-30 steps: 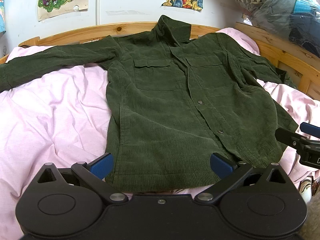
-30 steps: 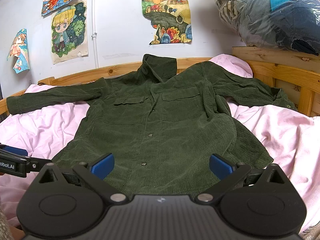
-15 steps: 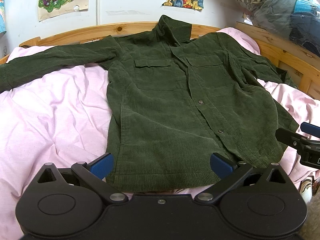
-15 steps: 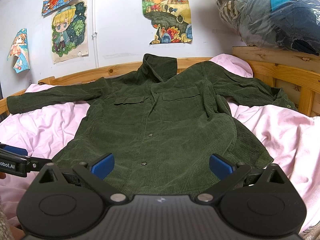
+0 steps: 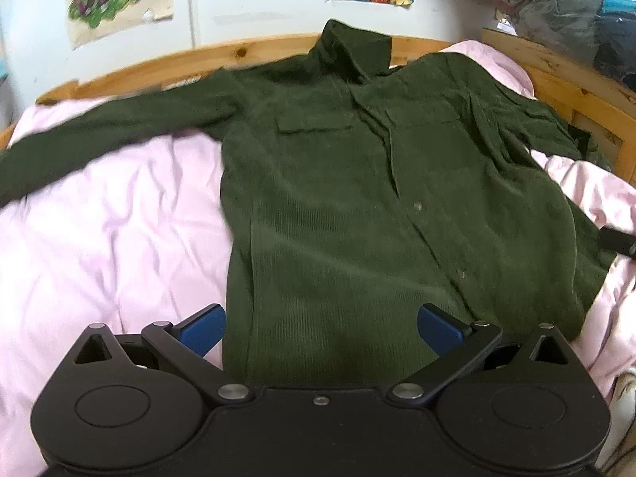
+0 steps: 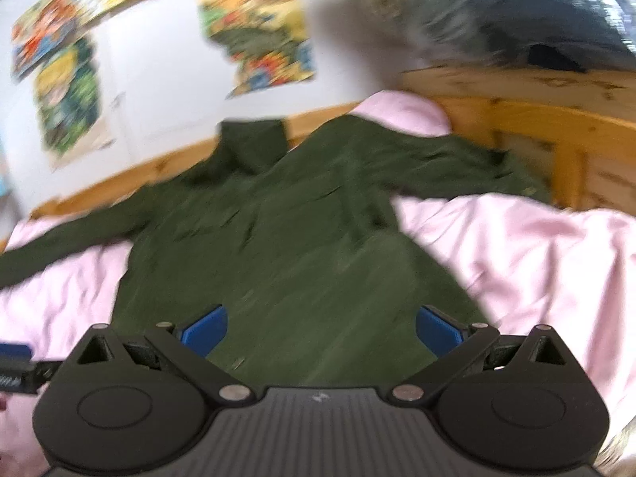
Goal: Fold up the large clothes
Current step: 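Reach the right gripper to a sleeve cuff and close on it, then lift the sleeve with the right gripper, lay it across the shirt front, open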
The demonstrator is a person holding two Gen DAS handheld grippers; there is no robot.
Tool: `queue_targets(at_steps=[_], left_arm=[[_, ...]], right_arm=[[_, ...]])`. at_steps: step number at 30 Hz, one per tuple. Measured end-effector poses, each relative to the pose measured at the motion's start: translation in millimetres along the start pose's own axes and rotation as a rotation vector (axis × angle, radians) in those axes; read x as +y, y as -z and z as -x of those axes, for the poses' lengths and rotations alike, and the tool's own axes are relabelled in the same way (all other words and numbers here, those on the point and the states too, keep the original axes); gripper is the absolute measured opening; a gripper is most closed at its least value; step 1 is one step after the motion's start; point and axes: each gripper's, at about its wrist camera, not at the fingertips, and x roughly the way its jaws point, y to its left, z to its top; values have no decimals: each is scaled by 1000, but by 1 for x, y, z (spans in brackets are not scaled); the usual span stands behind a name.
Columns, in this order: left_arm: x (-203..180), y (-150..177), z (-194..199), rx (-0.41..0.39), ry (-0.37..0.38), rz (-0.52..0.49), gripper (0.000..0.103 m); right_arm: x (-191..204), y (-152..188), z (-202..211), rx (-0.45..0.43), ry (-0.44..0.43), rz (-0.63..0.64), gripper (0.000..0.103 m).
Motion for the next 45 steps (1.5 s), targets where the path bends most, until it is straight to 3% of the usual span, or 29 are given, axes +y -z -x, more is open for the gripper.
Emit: queue_targets(at_steps=[7,16,20,24,26,28,30,34,35,42,45], left_arm=[[-10,-54,-6,-16,-14,-120,102],[-44,-107,-57,17,-17,-254,102],[-46,-107,-83,41,32,-255,102],[-31,-93,-100,41,34,-271,102],[-23,-89,-108,66,14,-267,102],[-11,-87,-111,81,11,-242,102],[0,-86,-110,88,-1,-224,102],[13,-85,-105,74,-16,-196,102],[14,-85,-103,70,-15,-193,102],[12,-85,-96,32,8,-179,102],[10,-88,-97,24,29,-170,102]], right_arm=[[-73,-52,-28,-69,208,-50,103],[-122,-95,-123,-45,426,100,103],[-139,-104,-176,13,529,161,88],[-160,-108,-215,84,589,129,75],[-167,-108,-225,118,573,96,72],[-170,-106,-230,134,562,77,60],[-171,-108,-233,140,543,72,33],[-164,-113,-227,148,523,92,16],[-164,-115,-224,143,516,91,4],[-149,-163,-179,74,383,53,4],[-129,-189,-157,26,279,47,4]])
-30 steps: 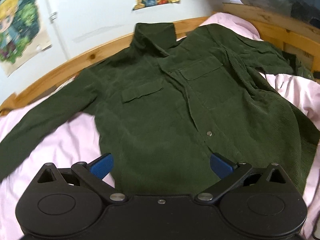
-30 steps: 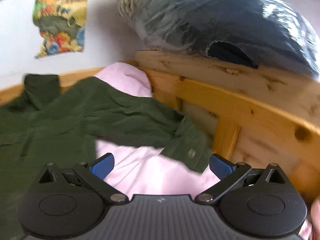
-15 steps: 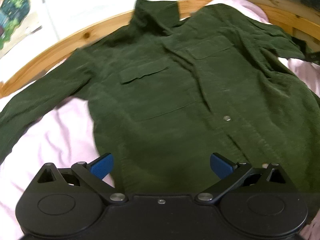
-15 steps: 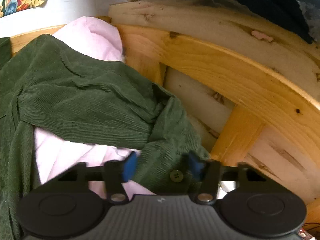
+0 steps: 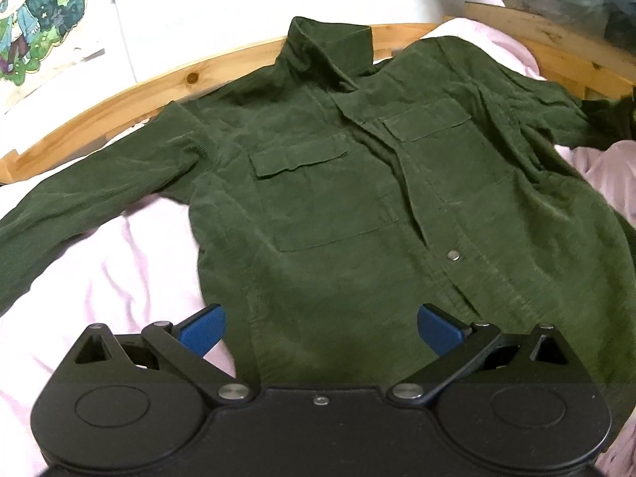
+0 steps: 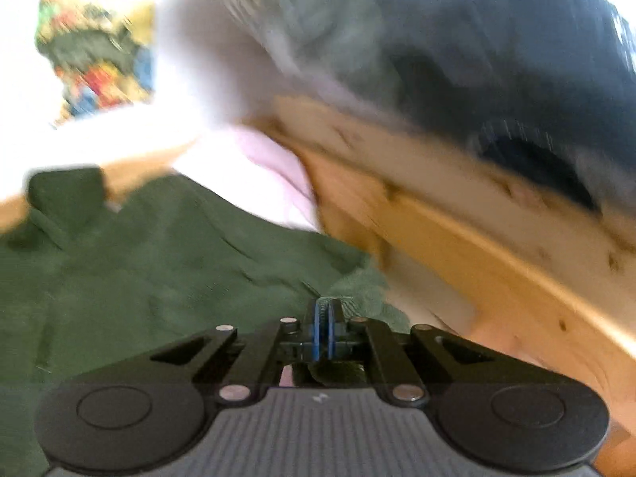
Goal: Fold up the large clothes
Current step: 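Lift the sleeve with the right gripper, lay it across the shirt front, open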
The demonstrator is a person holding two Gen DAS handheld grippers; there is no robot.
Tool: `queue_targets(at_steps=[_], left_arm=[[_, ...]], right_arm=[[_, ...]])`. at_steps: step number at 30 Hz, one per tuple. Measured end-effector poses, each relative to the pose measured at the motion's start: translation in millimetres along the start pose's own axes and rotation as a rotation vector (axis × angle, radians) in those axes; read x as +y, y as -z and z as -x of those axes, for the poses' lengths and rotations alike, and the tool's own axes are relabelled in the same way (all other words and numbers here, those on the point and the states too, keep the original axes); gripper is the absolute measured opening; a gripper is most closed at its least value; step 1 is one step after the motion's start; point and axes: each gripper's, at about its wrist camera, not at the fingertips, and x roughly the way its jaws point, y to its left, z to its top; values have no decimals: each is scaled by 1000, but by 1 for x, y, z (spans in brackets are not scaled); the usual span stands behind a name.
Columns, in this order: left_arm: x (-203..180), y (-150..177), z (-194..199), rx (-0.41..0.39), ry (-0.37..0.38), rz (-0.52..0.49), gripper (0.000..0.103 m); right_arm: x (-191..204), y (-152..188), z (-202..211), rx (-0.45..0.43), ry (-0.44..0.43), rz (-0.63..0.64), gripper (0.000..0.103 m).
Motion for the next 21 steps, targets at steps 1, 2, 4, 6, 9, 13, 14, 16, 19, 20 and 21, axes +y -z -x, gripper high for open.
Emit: queue_targets(at_steps=[1,2,4,6,9,13,14,16,19,20,21], left_arm=[[-1,-2,0,-4,5,1,102],[-1,-3,0,-7,6,1,102],[-1,-4,1,-16,11,0,102],[-1,-4,2,-21,9,-3,102],[2,-1,4,-19,-2,-3,102],[10,4,3,0,-22,10,102],[12,5,3,9,-29,13,102],[15,7,2,19,-41,14,102],[21,12,1,34,-62,10,102],[23,13,0,41,-69,9,102],[26,15,0,46,-74,8,102]], right_arm=[[7,-9,7,-15,-39,2,4],[15,-15,15,-27,-83,2,4],[36,-29,28,-50,-198,1,4],[64,-37,39,-82,-299,32,4],[118,-44,47,-120,-463,84,4],[202,-36,41,-114,-660,155,4],[222,-30,36,-119,-688,184,4],[262,-11,26,-112,-733,239,5],[301,21,6,-71,-803,305,7],[309,31,1,-59,-817,330,13],[313,42,2,-54,-836,344,29]])
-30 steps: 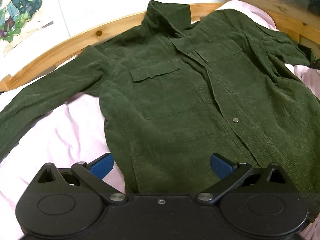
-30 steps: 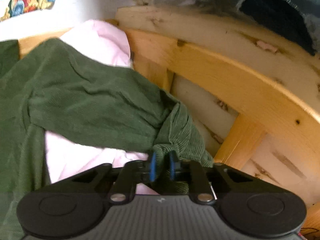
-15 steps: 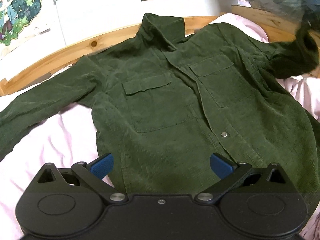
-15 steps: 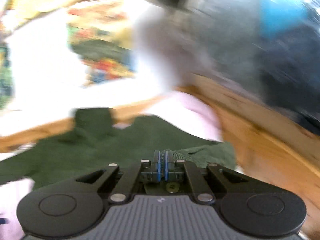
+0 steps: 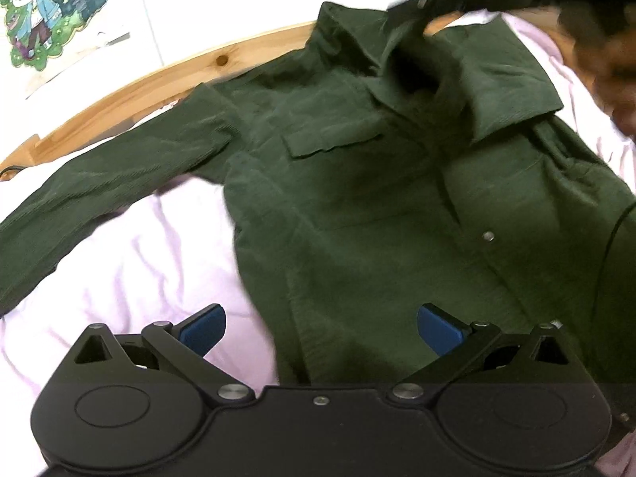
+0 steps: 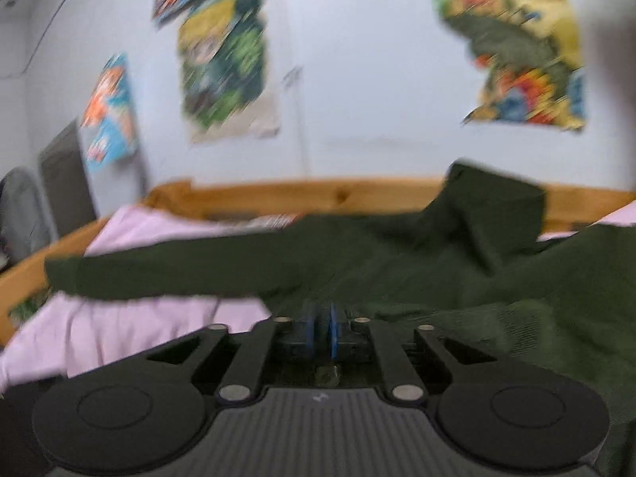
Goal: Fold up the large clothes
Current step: 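Lift the sleeve with the right gripper, lay it across the shirt front, open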
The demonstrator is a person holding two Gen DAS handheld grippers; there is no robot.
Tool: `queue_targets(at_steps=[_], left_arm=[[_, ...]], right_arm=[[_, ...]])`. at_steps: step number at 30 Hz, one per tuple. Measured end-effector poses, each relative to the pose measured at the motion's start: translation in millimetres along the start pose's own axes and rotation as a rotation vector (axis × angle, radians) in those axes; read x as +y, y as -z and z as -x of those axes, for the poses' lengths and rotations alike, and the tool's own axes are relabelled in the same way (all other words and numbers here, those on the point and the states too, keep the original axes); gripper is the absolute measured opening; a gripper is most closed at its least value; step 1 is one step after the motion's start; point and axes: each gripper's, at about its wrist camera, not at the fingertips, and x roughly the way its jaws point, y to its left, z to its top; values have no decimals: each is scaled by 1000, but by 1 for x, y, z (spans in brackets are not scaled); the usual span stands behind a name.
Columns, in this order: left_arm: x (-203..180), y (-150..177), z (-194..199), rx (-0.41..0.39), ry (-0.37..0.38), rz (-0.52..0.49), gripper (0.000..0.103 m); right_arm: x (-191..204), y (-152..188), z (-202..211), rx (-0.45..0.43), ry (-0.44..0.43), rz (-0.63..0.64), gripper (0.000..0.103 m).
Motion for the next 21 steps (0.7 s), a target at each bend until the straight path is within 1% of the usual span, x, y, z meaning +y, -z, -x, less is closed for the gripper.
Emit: queue_targets(at_steps=[1,2,3,4,5,6,8,9,11,13,15,17,19,21], left_arm=[[2,1,-1,7,-7,0,102],[4,2,-2,13,-14,0,102],[6,2,-3,18,-18,2,102],[7,2,-4,23,-22,4,102],[9,2,-5,26,-26,6,102],[10,1,-5,26,-27,8,102],[12,-2,-5,13,-28,3,102],[14,-3,-5,3,-31,0,102],[16,-8,-6,-22,-41,0,102],[20,-15,-12,-47,-50,19,102],[24,-23,-22,-57,-52,49,102],[27,-31,-36,-68,-61,85,102],[30,-39,-54,-80,-75,114,102],[30,-44,-72,-83,-83,130,102]], right_arm=[[0,8,-5,7,-18,2,43],[-2,15,-5,13,-23,-7,65],[-7,23,2,2,-26,-26,72],[-15,30,11,-25,-24,-52,75],[-23,38,19,-42,-14,-70,83],[-32,44,27,-59,14,-85,91],[-53,61,44,-114,140,-112,99],[-63,68,54,-128,214,-124,102],[-87,76,64,-127,380,-145,103],[-108,76,63,-103,536,-139,103],[-130,73,57,-94,668,-123,103],[-152,65,43,-67,754,-118,103],[-170,63,26,-37,811,-102,103],[-186,67,9,25,886,-77,103]])
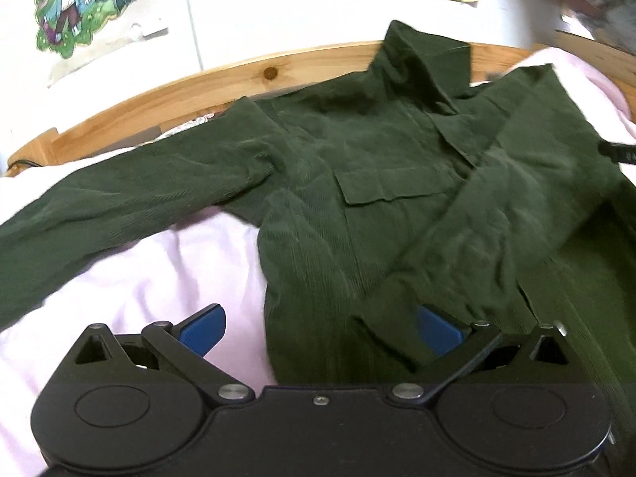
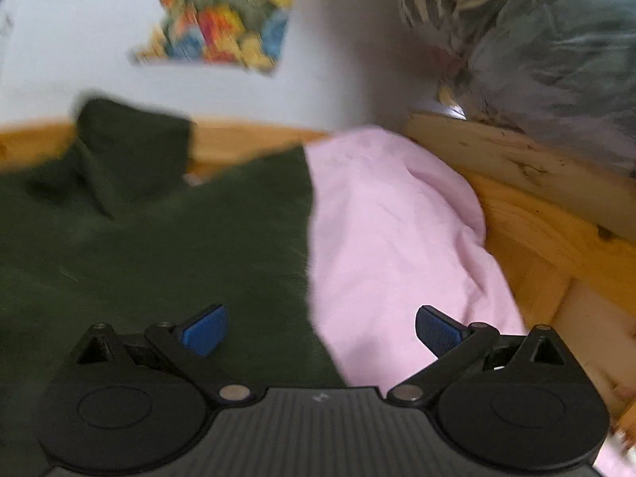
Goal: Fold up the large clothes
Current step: 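Lift the sleeve with the right gripper, lay it across the shirt front, open, then grasp the other sleeve cuff with the left gripper and lift it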
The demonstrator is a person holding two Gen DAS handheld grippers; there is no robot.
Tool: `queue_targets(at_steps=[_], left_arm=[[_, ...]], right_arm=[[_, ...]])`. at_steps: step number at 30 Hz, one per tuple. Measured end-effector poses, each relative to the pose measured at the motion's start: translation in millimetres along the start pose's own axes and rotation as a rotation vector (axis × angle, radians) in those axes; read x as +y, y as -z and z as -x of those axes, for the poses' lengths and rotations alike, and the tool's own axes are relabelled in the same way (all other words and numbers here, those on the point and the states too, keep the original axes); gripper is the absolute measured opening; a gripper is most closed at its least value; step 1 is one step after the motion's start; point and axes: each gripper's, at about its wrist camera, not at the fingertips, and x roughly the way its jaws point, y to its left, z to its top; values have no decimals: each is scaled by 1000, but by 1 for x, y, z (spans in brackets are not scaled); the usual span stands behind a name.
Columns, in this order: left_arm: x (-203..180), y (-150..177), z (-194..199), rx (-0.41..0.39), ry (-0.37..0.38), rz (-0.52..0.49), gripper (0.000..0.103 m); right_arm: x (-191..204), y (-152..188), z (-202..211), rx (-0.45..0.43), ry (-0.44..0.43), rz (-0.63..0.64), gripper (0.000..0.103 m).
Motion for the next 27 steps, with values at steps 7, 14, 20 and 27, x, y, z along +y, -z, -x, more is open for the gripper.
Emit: queue_targets(at_steps=[7,14,20,27], left_arm=[[-12,5,-68,111,-65,-23,102],[14,20,-39,68,-59,10,102],[93,45,22,-18,-332,175,102],[210,60,66,-147,-517,673,102]], right_arm=[[6,17,-23,112,31,64,103],[-3,30,119,-13,-216,-214,103],[37,79,169,-88,-406,-137,103],[64,92,171,-65,-481,-78,103]])
